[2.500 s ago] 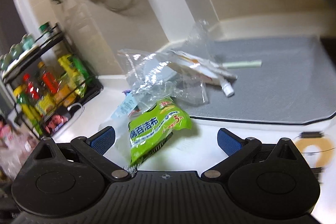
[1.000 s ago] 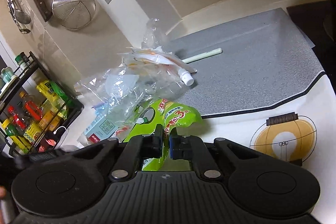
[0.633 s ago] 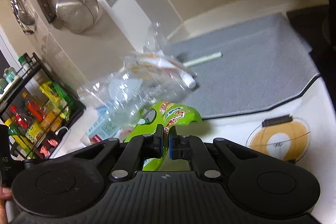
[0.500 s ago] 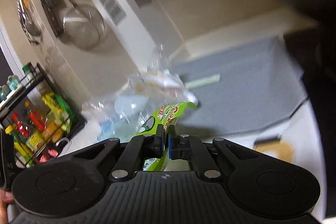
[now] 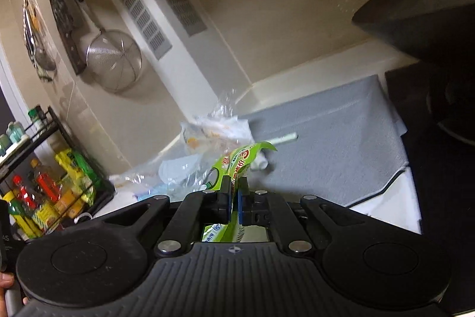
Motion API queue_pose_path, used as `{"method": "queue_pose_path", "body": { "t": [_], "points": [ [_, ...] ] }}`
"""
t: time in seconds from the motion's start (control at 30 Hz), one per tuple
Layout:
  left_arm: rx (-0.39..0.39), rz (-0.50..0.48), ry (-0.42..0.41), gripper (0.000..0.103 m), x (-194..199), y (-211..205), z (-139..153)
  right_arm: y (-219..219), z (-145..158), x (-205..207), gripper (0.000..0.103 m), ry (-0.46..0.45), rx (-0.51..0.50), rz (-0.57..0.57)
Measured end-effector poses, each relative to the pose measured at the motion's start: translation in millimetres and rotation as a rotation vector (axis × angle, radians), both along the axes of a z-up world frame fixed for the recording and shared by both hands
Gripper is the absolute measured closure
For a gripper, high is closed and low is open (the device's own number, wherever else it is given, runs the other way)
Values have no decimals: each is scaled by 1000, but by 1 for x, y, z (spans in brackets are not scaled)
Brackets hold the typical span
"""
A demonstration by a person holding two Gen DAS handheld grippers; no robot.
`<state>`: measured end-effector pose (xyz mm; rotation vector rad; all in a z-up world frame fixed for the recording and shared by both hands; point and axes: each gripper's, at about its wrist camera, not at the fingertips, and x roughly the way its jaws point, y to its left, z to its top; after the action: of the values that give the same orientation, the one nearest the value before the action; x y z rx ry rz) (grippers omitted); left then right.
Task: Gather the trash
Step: 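Grasp the translucent plastic box with the left tool while the right tool lifts the pouch, then carry the box and pouch down over the trash bin with both tools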
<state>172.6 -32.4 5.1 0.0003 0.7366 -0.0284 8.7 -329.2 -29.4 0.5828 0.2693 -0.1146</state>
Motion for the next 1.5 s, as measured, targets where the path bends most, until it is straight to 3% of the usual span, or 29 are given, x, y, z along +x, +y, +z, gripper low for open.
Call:
{"method": "queue_pose_path", "body": {
  "t": [0.4,0.8,1.17,1.5],
  "points": [
    [-79,-15,-78,103,-19,8,37,-18,29,-33,99,-142,-122,-191],
    [-73,-7,-99,103,-63,32,53,-6,44,-59,99,-231,-156,-147],
    [-52,-39,-112,103,-143,63,64,37,65,-104,99,-299,-160,53],
    [-17,-35,-86,103,-228,105,52,98,66,-143,99,-259,-171,313]
  ]
}}
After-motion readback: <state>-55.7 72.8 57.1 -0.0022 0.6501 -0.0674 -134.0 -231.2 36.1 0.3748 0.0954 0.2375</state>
